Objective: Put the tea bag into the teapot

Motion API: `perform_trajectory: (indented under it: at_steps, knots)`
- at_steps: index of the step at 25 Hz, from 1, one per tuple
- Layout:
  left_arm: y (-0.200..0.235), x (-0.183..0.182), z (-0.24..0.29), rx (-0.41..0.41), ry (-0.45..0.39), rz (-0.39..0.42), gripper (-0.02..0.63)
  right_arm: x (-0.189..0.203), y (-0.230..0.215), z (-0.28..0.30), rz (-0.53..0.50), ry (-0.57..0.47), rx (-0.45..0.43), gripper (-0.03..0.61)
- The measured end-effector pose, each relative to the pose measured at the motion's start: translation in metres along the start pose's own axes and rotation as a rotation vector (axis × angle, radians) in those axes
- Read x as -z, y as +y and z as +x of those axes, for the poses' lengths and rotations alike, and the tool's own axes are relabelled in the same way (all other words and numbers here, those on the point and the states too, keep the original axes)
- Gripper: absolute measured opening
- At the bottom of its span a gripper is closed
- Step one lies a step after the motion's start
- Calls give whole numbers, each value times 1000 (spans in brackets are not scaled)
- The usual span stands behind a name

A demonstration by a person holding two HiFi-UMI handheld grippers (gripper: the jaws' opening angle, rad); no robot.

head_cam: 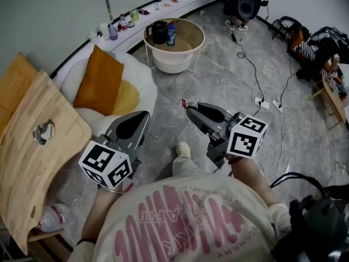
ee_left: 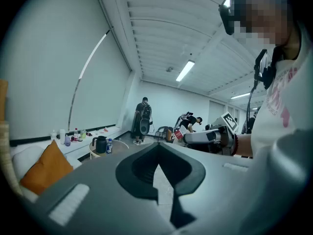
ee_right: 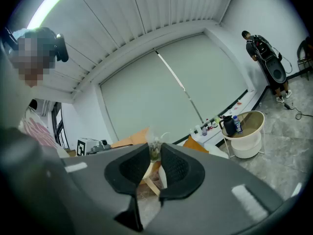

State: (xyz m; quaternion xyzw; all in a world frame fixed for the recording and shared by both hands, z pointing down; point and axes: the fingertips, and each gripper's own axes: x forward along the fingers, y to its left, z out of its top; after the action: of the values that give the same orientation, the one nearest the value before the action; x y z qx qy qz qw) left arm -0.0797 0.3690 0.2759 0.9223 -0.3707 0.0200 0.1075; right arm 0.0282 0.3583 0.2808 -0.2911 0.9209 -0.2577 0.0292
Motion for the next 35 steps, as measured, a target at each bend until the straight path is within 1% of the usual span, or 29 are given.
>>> perform_trajectory:
  at_steps: [5,8,11,16,19,22,28,31,35]
  knots:
    - [20,-2,21,-12,-1,4,20,-11,-27,14,6,-7,3,72]
    - [36,-7,36,-32,1,1,20,-20,-47,24,21,-4,-5,72]
    - [55,-16,61,-50,-12,-5,20,-39,-73,34,18,-2,-17,74]
    - [80,-36,112,-66,-14,11,20,-78,-123,51,-2,4,-37,73]
    - [98,-45,141,-82,-34,5,20,-101,-153,61,-18,7,-55,73]
    - [111,-54,167,-95,-36,4,20,-122,-178,71,-28,14,-76,74]
    - [132,-57,209,-125,-67,18,20,-144,-218,85,-69,21,-114,74]
    - [137,-61,234,-125,-47,20,20,-157,-237,88,-77,25,-123,74]
    - [145,-66,258,-128,-32,17,20,-169,-261,93,-48,36,-124,74]
